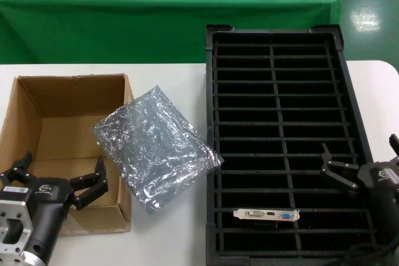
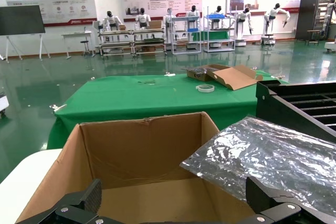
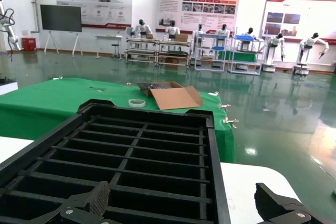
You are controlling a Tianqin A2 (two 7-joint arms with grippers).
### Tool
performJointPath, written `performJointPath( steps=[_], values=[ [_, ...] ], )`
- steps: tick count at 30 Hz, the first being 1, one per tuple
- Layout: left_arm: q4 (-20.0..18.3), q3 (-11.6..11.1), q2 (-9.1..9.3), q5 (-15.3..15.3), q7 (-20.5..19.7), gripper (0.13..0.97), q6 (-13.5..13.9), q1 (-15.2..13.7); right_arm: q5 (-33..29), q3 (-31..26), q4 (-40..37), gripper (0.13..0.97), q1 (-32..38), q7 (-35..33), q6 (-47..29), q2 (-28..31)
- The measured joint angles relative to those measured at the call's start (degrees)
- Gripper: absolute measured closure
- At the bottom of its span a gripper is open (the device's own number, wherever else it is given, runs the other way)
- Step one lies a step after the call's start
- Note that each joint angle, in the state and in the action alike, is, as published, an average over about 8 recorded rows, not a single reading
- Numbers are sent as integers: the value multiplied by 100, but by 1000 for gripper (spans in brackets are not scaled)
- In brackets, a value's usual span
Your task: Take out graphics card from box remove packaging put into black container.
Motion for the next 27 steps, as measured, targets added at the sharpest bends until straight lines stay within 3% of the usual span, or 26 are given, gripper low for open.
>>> performJointPath(
  steps=[27],
  values=[
    [0,0,0,0,0,132,0,0,0,0,0,129,0,0,0,0]
  ],
)
